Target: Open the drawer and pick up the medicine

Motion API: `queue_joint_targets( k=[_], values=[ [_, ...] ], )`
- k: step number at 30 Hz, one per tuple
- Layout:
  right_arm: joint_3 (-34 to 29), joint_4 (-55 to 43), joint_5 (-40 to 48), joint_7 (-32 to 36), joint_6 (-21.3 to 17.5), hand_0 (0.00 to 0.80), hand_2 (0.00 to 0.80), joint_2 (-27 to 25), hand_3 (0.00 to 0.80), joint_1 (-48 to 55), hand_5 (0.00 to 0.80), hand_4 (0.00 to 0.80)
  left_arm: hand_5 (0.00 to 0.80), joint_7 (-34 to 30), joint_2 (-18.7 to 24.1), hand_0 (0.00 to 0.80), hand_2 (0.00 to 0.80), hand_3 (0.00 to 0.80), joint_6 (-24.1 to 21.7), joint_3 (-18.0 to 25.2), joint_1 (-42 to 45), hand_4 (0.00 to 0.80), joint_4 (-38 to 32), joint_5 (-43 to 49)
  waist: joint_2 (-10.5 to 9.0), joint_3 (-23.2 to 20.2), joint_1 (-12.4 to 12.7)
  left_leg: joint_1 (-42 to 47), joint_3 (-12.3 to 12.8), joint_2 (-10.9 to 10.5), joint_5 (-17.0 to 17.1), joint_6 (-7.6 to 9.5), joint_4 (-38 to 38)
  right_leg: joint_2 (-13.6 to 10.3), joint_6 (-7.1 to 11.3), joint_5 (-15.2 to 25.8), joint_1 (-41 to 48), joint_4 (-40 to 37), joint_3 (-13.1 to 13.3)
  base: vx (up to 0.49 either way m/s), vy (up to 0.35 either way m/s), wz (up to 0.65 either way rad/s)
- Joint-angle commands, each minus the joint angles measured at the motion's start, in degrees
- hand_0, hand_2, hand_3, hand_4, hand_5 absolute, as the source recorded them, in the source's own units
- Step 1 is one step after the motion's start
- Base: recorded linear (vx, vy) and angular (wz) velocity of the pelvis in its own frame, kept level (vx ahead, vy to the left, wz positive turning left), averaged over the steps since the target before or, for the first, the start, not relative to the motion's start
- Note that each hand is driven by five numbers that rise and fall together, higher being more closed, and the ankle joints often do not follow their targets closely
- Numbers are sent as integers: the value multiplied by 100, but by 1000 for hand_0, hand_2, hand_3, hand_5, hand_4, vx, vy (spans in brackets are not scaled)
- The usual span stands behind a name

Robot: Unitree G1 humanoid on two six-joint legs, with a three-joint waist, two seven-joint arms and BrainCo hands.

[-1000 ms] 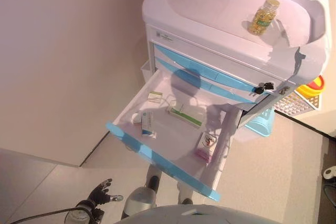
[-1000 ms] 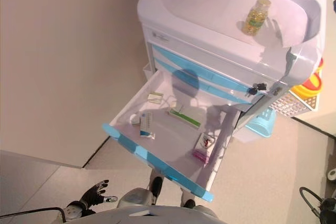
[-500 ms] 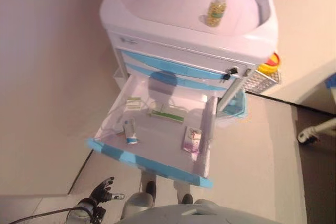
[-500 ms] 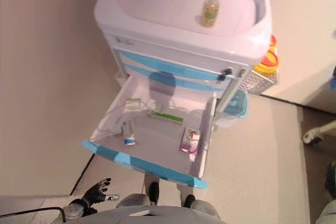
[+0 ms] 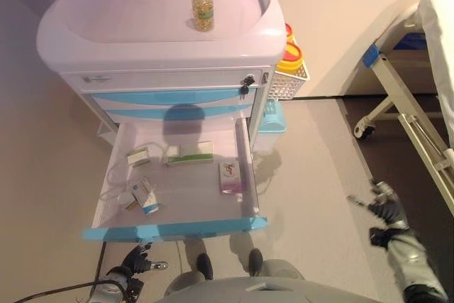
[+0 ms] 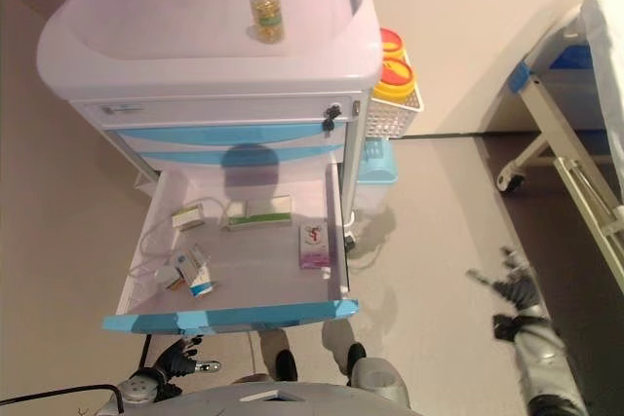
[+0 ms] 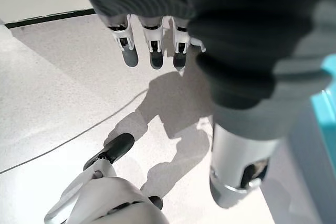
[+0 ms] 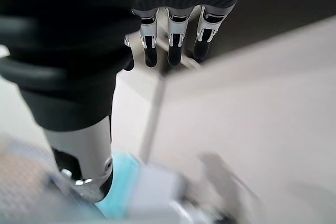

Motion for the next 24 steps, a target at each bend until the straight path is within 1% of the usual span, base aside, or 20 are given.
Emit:
queue_joint_targets(
  k=[1, 2, 4, 6, 8, 9, 10, 12, 16, 20, 21, 23, 24],
  values=[
    [387, 170, -548, 17, -382, 0, 0, 133, 0, -205, 0, 0, 0, 114, -121, 0, 0, 0, -573, 3, -380, 0, 15, 314, -8, 199, 6, -378, -242, -260, -772, 200, 771, -64, 243, -108, -360, 590, -213, -108, 16, -3],
    [507, 282, -597, 95, -341, 0, 0, 158, 0, -215, 0, 0, 0, 102, -115, 0, 0, 0, -634, -53, -421, 0, -51, 266, 26, 292, 2, -447, -264, -265, -765, 209, 820, -71, 228, -123, -423, 647, -223, -109, 21, -3],
    [767, 462, -963, 65, -412, 0, 0, 197, 0, -262, 0, 0, 0, 147, -100, 0, 0, 0, -754, -162, -508, 0, -171, 167, 96, 477, 3, -607, -301, -276, -748, 223, 925, -90, 198, -155, -565, 770, -241, -119, 33, -2],
    [994, 519, -1108, -108, -419, 0, 0, 173, 0, -327, 0, 0, 0, 230, -43, 0, 0, 0, -842, -238, -604, 0, -360, 209, 163, 660, 19, -776, -338, -290, -726, 236, 1033, -116, 170, -189, -719, 917, -253, -112, 33, -5],
    [1163, 437, -1528, -431, -413, 0, 0, 100, 0, -407, 0, 0, 0, 303, 62, 0, 0, 0, -913, -301, -684, 0, -595, 351, 224, 816, 32, -918, -364, -296, -696, 243, 1108, -124, 140, -239, -862, 1073, -266, -88, 19, -6],
    [1288, 331, -1779, -520, -313, 0, 0, 14, 0, -456, 0, 0, 0, 277, 132, 0, 0, 0, -904, -358, -719, 0, -770, 307, 258, 922, 37, -1012, -369, -294, -672, 242, 1172, -132, 118, -261, -949, 1172, -277, -85, 18, -4],
    [1394, 231, -1828, -277, -191, 0, 0, -85, 0, -492, 0, 0, 0, 230, 197, 0, 0, 0, -896, -385, -740, 0, -954, 254, 284, 1021, 51, -1094, -376, -294, -656, 242, 1239, -141, 94, -278, -1021, 1250, -290, -79, 10, -4],
    [1522, 103, -1896, -222, -194, 0, 0, -228, 0, -525, 0, 0, 0, 234, 347, 0, 0, 0, -856, -416, -795, 0, -1264, 212, 297, 1136, 79, -1247, -397, -306, -668, 242, 1407, -164, 65, -320, -1157, 1399, -313, -53, -14, 0],
    [1703, -164, -1385, -275, -91, 0, 0, -545, 0, -789, 0, 0, 0, 381, 932, 0, 0, 0, -707, -512, -1019, 0, -2024, 185, 301, 1475, 137, -1744, -396, -281, -673, 247, 1896, -204, -36, -411, -1617, 1902, -353, -82, -39, 9],
    [1644, -530, -891, -219, -86, 0, 0, -709, 0, -843, 0, 0, 0, 463, 1487, 0, 0, 0, -457, -411, -1169, 0, -2775, -93, 277, 1685, 128, -2207, -375, -279, -742, 271, 2394, -180, -127, -502, -2066, 2356, -318, -44, -10, 9],
    [1632, -582, -830, -209, -88, 0, 0, -719, 0, -838, 0, 0, 0, 494, 1541, 0, 0, 0, -442, -397, -1188, 0, -2846, -109, 275, 1698, 126, -2267, -371, -280, -752, 273, 2452, -175, -138, -514, -2122, 2408, -313, -36, 17, 2],
    [1543, -786, -788, -243, -182, 0, 0, -730, 0, -783, 0, 0, 0, 432, 1770, 0, 0, 0, -252, -314, -1331, 0, -3105, -121, 270, 1785, 95, -2524, -373, -289, -814, 293, 2735, -160, -185, -585, -2378, 2691, -282, -13, 23, 0],
    [1523, -850, -782, -229, -163, 0, 0, -733, 0, -760, 0, 0, 0, 447, 1840, 0, 0, 0, -181, -283, -1373, 0, -3187, -51, 267, 1807, 89, -2616, -360, -285, -840, 302, 2838, -160, -199, -616, -2469, 2803, -275, 49, 67, -2]
  ],
)
